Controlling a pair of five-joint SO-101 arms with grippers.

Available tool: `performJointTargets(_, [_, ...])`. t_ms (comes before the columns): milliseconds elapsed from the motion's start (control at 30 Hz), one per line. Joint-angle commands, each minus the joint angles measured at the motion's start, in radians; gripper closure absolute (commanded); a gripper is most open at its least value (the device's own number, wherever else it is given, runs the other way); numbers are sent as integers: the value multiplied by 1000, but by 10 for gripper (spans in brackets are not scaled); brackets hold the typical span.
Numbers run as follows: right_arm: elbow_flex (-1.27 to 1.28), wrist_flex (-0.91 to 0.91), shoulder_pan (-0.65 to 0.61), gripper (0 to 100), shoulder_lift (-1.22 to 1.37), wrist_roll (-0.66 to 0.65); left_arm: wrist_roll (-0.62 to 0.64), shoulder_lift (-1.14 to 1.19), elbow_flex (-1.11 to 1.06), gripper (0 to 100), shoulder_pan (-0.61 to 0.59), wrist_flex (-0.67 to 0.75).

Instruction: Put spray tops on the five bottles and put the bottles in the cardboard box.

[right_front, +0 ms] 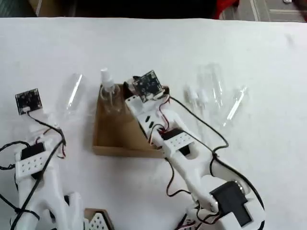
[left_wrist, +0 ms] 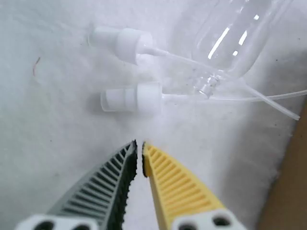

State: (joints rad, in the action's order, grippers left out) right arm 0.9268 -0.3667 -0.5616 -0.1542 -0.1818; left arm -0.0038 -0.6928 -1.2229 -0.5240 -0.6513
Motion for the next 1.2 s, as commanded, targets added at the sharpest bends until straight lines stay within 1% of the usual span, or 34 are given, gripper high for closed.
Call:
performJointTargets(0, [-43,-21,-13,982,-4,-21,-8,-1,6,976,13,20])
performJointTargets(800, [-29,-24,-13,978,-10,-21,-8,-1,6,976,13,20])
performJointTargets(1000, [-28,-21,-13,876,-10,-21,-8,-1,6,976,13,20])
performJointTargets(1167, [-26,-19,-15,875,-15,-21,-8,-1,6,976,13,20])
